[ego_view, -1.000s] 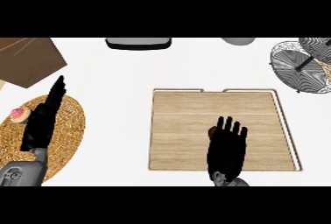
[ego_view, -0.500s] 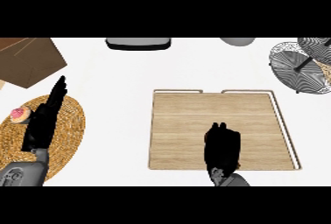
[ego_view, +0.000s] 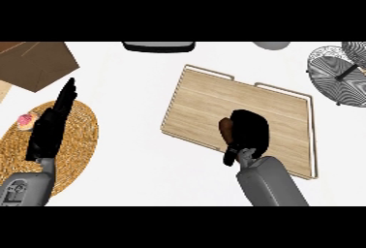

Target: Pick the sweet potato from the tray and place it in the tiered basket

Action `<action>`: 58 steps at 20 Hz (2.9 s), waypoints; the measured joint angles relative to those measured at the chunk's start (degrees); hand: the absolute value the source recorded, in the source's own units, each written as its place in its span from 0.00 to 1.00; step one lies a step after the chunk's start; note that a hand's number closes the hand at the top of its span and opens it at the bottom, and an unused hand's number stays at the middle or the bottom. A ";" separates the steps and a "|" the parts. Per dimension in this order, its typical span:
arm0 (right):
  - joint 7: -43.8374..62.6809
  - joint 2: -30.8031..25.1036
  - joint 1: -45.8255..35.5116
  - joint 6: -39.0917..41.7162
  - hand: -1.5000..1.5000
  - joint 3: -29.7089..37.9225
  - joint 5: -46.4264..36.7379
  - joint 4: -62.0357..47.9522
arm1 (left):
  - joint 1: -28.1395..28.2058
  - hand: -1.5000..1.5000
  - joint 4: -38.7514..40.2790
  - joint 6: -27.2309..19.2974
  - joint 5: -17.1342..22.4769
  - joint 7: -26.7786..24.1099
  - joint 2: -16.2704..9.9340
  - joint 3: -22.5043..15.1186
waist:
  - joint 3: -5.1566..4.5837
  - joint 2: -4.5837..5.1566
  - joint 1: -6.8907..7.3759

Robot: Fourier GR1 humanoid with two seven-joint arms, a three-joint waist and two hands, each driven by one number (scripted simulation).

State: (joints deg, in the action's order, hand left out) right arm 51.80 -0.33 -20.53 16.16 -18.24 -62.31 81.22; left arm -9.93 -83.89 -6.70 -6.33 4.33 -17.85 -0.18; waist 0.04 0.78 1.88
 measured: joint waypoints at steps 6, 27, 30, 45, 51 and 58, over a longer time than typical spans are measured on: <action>-4.19 0.25 -13.14 -10.54 1.00 11.04 8.74 -8.64 | -0.14 0.50 0.46 0.50 -0.18 -0.64 0.02 -0.07 | 0.05 0.09 0.72; -8.57 -16.85 -41.99 -18.98 1.00 24.22 2.88 -18.82 | 1.38 0.50 0.13 0.64 -1.34 -0.73 0.53 1.62 | -0.05 -0.73 -1.22; -12.53 -19.30 -43.06 -19.32 1.00 27.18 5.61 -21.86 | 1.58 0.50 -0.34 0.45 -2.00 -0.44 1.19 1.25 | -0.06 -0.69 -1.21; -24.72 -33.83 -45.63 -24.97 1.00 25.38 -4.57 -45.61 | 0.43 0.50 -0.01 1.11 -2.79 -0.49 2.07 1.62 | -0.05 -0.16 -0.28; -31.19 -38.72 -47.31 -27.57 1.00 26.91 -5.64 -54.64 | -0.47 0.50 0.27 0.99 -3.34 0.16 2.92 1.44 | -0.01 -0.04 -0.08; -39.65 -40.80 -47.27 -28.08 1.00 30.28 -2.83 -61.74 | -0.06 0.50 0.44 1.61 -3.22 -0.60 2.60 2.38 | 0.02 -0.03 0.03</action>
State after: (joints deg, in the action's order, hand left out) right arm 12.14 -41.13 -67.80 -11.92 12.04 -65.13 19.48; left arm -10.00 -83.45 -5.09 -9.55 3.73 -15.26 2.20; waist 0.06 0.75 1.91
